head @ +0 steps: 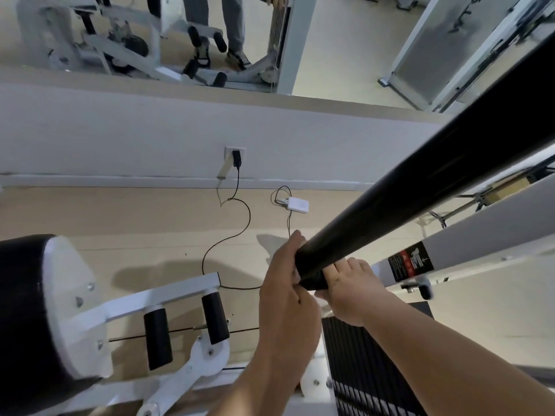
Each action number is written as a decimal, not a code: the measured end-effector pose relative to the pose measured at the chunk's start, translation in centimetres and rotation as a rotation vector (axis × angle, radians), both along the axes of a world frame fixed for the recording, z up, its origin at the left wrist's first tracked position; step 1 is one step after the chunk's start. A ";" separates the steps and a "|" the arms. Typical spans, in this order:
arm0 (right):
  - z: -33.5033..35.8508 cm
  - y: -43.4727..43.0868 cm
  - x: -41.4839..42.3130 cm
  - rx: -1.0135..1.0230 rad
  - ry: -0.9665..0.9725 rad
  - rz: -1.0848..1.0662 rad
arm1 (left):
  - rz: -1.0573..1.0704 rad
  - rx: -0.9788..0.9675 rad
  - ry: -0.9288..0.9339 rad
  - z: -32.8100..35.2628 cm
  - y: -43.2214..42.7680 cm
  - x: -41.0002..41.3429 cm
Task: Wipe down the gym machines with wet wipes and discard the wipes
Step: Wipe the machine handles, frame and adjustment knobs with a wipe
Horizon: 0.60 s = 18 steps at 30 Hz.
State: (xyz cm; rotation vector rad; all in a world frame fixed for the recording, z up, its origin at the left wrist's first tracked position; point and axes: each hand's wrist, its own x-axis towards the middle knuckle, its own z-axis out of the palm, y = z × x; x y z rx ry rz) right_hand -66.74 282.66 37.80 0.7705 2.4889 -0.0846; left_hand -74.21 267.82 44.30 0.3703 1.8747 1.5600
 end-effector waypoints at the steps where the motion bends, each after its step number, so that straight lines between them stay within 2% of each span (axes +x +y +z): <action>1: 0.1 0.0 0.0 0.002 -0.001 0.007 | 0.017 0.012 -0.056 -0.9 0.1 -0.4; 3: 0.3 0.1 -0.1 -0.007 -0.002 0.002 | 0.011 0.008 -0.112 -2.1 0.0 -1.1; 5: 0.3 0.0 0.0 -0.013 0.001 0.004 | -0.006 -0.031 -0.071 -2.1 0.0 -1.5; 8: 0.3 0.0 0.0 -0.001 -0.005 0.001 | 0.030 0.020 -0.083 0.2 -0.1 -1.2; 10: 0.5 -0.1 0.0 0.011 -0.019 0.010 | 0.025 0.009 0.006 0.6 -0.3 -0.6; 13: 0.5 -0.1 0.0 -0.007 -0.004 0.009 | 0.014 -0.061 0.076 -3.0 -0.7 -0.4; 16: 0.5 -0.1 0.0 -0.022 0.013 -0.004 | -0.166 -0.232 -0.177 -6.8 -2.2 0.0; 17: 0.5 -0.1 0.0 -0.022 0.008 -0.002 | -0.153 -0.317 -0.283 -7.9 -3.2 0.2; 18: 0.5 0.0 0.0 -0.019 0.006 0.003 | -0.039 -0.388 -0.422 -8.9 -3.9 0.3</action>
